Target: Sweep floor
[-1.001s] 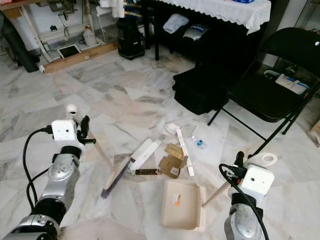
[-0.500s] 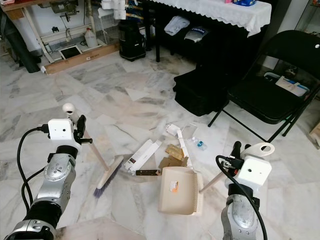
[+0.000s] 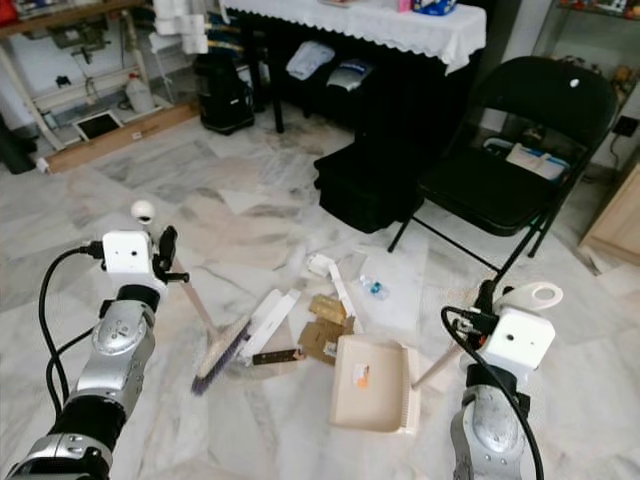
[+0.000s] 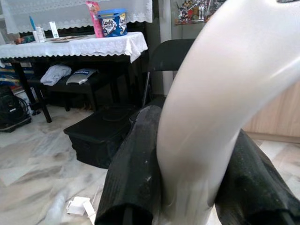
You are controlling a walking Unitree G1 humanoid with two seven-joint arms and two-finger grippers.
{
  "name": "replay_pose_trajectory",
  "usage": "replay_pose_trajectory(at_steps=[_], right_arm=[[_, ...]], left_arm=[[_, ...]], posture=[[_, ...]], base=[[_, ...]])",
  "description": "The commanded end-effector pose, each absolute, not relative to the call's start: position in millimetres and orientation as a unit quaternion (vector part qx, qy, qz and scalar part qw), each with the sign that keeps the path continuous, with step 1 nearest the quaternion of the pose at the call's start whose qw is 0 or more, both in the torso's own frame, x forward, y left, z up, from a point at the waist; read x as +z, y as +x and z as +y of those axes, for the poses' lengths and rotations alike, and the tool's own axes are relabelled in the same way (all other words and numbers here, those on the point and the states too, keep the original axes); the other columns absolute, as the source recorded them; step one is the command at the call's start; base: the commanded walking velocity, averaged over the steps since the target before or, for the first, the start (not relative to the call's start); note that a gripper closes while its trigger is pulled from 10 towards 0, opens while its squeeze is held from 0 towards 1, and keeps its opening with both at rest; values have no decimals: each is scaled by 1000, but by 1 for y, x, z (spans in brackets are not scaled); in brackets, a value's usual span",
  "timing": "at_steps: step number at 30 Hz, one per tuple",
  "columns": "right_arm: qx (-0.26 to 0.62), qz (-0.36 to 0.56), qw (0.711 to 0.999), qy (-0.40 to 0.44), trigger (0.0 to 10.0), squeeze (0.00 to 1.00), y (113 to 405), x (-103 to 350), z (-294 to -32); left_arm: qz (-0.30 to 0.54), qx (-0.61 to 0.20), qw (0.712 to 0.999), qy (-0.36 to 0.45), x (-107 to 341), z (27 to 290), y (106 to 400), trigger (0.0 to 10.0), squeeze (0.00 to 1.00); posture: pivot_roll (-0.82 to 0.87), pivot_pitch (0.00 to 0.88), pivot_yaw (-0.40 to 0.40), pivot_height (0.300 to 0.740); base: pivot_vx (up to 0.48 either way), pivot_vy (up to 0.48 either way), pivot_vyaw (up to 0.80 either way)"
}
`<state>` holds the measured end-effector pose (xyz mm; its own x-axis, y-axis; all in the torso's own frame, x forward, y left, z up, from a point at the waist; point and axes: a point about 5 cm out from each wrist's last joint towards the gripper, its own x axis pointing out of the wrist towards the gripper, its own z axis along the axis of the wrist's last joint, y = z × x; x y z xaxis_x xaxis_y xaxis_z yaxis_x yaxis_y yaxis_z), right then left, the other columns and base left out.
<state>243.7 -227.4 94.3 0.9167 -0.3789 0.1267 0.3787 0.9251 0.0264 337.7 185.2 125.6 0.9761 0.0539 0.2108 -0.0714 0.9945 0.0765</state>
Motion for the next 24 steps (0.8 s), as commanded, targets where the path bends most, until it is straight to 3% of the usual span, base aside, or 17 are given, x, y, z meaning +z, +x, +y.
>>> replay_pose_trajectory(at_steps=[1,24], right_arm=[[-185,-96,978,5,10000,0,249,107,-223],[-179,-93,980,3,10000,0,248,107,-222]], left_arm=[[-133,35,989,52,143,188,342,10000,0],[-135,36,989,54,142,187,341,10000,0]], posture=[[-207,5,66,740],[-208,0,60,740]], base=[[319,0,0],[343,0,0]])
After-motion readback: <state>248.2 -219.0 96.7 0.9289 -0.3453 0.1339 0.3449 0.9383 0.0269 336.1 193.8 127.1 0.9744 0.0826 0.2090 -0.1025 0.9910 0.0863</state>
